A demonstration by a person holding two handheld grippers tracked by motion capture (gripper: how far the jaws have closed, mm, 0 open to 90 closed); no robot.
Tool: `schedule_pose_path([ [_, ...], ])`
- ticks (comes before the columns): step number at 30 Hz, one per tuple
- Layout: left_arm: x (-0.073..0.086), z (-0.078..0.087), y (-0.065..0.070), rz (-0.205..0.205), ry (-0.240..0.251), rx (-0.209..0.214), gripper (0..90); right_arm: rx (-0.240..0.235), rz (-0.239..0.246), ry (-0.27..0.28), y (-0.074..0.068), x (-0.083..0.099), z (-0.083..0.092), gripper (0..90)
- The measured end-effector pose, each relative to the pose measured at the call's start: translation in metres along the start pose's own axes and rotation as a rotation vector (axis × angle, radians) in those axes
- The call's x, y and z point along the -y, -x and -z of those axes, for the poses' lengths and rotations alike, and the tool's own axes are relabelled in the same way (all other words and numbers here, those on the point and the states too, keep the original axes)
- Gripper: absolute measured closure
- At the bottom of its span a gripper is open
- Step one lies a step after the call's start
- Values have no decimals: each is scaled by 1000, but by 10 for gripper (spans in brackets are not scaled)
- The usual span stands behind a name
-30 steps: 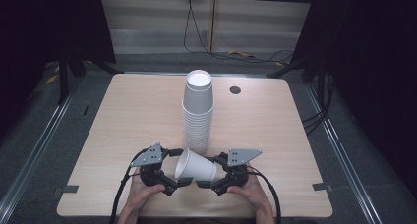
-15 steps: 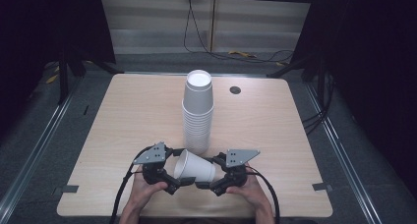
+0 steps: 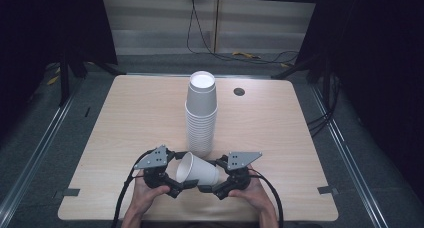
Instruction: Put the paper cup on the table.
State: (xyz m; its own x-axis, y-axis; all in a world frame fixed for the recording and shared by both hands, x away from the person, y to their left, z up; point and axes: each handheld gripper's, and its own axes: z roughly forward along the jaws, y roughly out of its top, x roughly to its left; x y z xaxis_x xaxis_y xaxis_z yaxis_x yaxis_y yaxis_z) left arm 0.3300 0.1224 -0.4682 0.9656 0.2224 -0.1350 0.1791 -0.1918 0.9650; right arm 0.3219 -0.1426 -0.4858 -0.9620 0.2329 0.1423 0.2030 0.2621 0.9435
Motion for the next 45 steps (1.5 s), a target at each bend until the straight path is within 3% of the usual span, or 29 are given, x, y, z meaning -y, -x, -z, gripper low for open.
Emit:
schedule_pose_path([
  [10,-1,1,2,-12,-8,-33,85,38,-21,-47,0,-1,-6,145],
  [15,-1,6,0,-6,7,-43,85,81,-20,-60,-1,-1,-4,144],
  [21,0,12,-2,-2,12,-63,85,118,-22,-43,-1,0,1,146],
  [30,-3,20,-1,-11,20,-75,85,134,-46,-41,-2,2,2,140],
  [35,-3,24,-5,-4,23,-94,85,152,-33,-32,-1,1,4,140],
  [45,0,33,-8,19,10,-147,83,245,-45,11,2,3,15,139],
])
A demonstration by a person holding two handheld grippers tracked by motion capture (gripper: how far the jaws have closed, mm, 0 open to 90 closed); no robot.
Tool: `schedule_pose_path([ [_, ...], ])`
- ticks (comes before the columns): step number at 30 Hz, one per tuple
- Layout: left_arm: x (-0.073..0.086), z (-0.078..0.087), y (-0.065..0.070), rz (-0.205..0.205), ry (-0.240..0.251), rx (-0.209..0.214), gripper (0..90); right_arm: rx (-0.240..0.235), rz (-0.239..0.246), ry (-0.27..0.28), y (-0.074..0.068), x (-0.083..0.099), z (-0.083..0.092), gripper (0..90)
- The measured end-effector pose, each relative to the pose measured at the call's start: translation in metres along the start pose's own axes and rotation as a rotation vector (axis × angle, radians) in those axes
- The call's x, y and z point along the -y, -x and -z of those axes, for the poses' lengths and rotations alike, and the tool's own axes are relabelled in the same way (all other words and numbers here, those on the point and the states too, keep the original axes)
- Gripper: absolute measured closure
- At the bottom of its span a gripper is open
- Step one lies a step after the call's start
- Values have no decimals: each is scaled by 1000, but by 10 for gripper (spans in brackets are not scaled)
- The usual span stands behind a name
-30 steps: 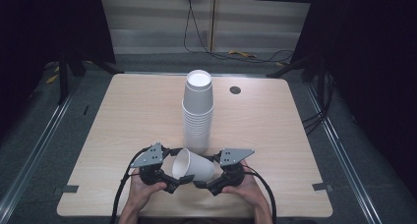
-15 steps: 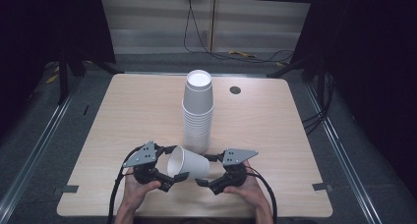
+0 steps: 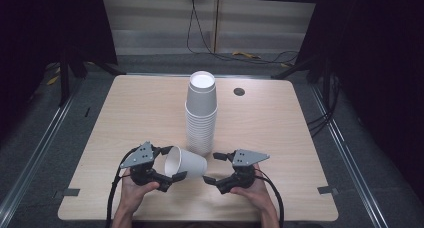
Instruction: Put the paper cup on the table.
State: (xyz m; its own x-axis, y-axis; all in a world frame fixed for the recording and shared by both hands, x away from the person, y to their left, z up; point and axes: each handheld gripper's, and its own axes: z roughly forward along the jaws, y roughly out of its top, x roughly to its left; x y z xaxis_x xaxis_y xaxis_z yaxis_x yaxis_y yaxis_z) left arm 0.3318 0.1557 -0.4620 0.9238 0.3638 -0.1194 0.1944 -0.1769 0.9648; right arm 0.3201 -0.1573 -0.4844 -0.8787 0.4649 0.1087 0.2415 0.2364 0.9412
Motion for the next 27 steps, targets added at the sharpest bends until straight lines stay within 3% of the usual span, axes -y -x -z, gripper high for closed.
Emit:
schedule_pose_path([
  [5,4,8,-5,28,-5,-29,83,78,-23,42,6,2,6,135],
  [12,4,16,-12,57,-6,-74,81,146,-52,101,9,4,14,135],
  [14,5,18,-13,67,-5,-82,80,191,-53,104,9,5,16,133],
  [19,5,20,-17,82,-9,-127,79,405,-62,131,11,6,20,134],
  [22,5,23,-18,89,-22,-150,78,534,-43,130,10,8,22,134],
  [23,5,24,-18,93,-27,-154,78,568,-71,158,11,10,23,138],
  [25,5,27,-19,96,-25,-159,78,586,-136,185,14,14,26,134],
  [27,5,29,-21,96,-28,-174,78,625,-143,178,14,17,27,137],
])
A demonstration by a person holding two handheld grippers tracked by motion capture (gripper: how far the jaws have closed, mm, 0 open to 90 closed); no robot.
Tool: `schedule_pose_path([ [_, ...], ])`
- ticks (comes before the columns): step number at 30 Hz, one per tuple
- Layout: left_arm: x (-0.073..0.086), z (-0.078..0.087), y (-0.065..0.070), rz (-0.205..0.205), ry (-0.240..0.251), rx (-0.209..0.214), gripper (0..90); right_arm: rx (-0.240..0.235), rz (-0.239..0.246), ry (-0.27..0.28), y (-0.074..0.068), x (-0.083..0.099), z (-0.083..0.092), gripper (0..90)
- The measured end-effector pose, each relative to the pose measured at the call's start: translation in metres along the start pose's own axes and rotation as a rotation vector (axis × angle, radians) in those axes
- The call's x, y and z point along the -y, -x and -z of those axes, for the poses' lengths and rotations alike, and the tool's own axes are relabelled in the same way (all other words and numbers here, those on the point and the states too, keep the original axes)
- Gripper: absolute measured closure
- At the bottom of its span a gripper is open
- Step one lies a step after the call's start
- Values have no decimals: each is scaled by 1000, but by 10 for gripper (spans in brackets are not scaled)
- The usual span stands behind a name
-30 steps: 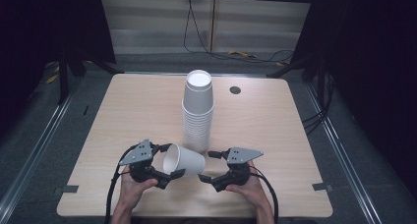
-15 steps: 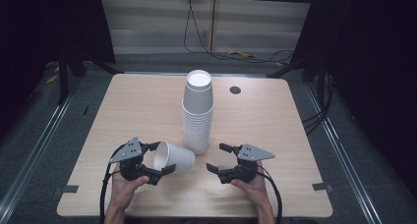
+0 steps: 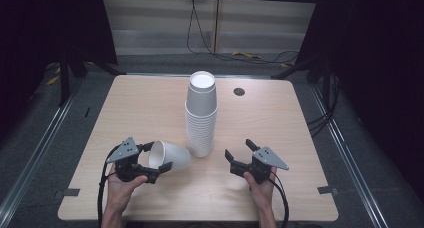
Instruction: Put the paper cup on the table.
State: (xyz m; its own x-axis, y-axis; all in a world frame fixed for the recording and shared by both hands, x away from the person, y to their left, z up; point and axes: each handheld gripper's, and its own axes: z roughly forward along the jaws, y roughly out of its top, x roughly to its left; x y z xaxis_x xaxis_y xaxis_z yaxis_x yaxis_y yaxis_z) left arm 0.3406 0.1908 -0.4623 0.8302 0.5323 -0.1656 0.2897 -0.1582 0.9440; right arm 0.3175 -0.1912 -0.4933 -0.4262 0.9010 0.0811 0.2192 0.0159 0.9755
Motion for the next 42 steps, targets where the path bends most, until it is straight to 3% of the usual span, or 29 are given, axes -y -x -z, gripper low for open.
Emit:
schedule_pose_path([
  [4,-2,2,-6,6,-17,-26,77,68,48,26,-1,5,3,136],
  [8,-6,3,-13,8,-36,-58,77,105,36,30,2,7,4,142],
  [11,-7,4,-16,10,-43,-66,77,124,43,42,2,7,5,214],
  [21,-15,4,-27,30,-74,-87,77,123,62,38,1,9,4,149],
  [23,-18,5,-30,25,-89,-111,77,127,76,43,0,10,5,150],
  [29,-22,8,-38,49,-106,-142,77,136,80,72,-2,11,8,134],
  [37,-30,10,-50,76,-95,-149,78,169,92,141,-5,15,15,135],
  [42,-35,3,-53,51,-191,-188,77,174,76,141,-4,15,15,135],
])
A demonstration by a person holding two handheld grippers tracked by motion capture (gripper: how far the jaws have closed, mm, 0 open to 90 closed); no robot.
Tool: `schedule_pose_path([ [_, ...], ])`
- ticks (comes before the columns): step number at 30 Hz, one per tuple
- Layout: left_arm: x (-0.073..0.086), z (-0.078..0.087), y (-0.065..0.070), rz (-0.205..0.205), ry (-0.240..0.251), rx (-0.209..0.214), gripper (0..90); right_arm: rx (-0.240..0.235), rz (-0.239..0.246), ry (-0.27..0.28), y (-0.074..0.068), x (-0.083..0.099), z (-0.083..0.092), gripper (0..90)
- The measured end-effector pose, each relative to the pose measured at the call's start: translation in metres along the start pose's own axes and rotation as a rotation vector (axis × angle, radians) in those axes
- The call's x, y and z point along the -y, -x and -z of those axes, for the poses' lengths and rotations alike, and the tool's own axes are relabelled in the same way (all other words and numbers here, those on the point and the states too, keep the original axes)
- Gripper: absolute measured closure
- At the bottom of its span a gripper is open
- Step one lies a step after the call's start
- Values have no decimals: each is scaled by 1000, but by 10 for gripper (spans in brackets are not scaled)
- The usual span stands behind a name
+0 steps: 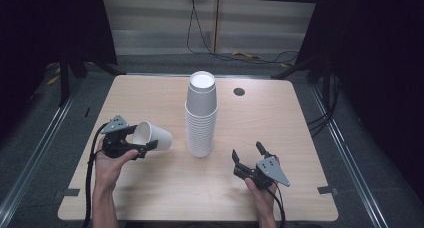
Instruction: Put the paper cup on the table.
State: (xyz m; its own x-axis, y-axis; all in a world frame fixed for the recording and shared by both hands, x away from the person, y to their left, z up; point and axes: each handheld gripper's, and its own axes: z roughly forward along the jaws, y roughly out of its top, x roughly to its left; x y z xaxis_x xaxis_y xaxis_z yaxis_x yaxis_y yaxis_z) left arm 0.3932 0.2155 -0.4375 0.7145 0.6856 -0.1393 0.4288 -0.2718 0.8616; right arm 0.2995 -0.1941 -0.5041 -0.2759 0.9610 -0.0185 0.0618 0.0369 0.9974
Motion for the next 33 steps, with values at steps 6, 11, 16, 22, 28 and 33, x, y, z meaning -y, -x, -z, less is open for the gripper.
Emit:
schedule_pose_path([
  [6,-2,-12,-3,-28,-105,-62,77,2,19,-2,-1,0,0,136],
  [11,-6,-19,-6,-35,-134,-51,77,-7,19,-8,-2,0,0,145],
  [16,-12,-24,-7,-58,-188,-74,75,-9,18,-7,-2,0,0,144],
  [22,-19,-32,-10,-81,-274,-104,75,-13,18,-9,-2,0,0,141],
  [28,-22,-37,-12,-91,-322,-126,75,-12,20,-8,-2,0,0,141],
  [33,-24,-40,-11,-97,-353,-147,72,-18,23,-10,-2,0,0,140],
])
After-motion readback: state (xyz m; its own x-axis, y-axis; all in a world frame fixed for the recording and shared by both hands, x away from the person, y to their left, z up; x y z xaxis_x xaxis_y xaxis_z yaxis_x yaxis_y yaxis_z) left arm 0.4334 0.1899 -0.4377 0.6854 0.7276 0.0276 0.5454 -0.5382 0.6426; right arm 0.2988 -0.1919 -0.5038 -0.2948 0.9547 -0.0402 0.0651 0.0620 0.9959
